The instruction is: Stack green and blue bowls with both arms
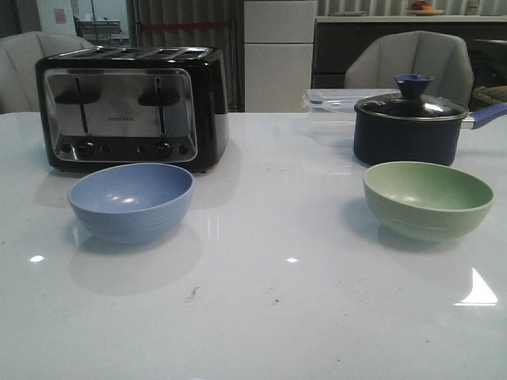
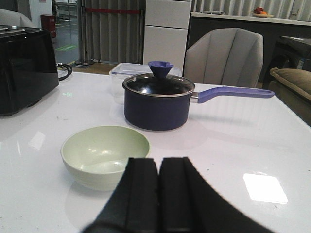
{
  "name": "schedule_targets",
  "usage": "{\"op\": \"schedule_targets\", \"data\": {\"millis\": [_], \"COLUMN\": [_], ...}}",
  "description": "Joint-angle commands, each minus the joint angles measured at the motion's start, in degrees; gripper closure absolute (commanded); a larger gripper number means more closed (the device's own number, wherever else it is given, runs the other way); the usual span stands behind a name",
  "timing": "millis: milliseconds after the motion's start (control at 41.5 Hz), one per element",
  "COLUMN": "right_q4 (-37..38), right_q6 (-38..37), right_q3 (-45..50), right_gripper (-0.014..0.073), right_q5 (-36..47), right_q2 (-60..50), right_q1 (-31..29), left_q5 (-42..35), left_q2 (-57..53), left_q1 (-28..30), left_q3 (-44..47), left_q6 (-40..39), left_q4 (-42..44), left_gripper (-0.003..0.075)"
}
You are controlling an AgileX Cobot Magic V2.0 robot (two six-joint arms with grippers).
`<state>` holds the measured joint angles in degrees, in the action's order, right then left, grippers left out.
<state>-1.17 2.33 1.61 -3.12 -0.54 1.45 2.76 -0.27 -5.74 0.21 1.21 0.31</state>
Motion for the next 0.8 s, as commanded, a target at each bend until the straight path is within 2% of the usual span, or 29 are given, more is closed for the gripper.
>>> {"op": "schedule_targets", "data": {"millis": [0, 579, 772], "right_q4": [-0.4, -0.4, -0.83], "right_q6": [-0.06, -0.06, -0.06], "right_q3": [-0.2, -0.2, -0.57], "right_gripper": [0.0541, 0.0541, 0.0541], "right_q5": [5.37, 6.7, 10.26], "right_q2": [-1.15, -1.15, -1.15], "right_q1": [-0.22, -0.22, -0.22], "left_q5": [-5.06, -5.06, -9.59], "left_q2": [-1.16, -1.16, -1.16], "left_q1": [-0.35, -0.35, -0.35], "left_q3": [0.23, 0.23, -0.14], "left_q6": [-0.17, -0.17, -0.17], "left_q4": [-0.31, -0.31, -0.31], "left_gripper": [0.0627, 0.0627, 0.0627]}}
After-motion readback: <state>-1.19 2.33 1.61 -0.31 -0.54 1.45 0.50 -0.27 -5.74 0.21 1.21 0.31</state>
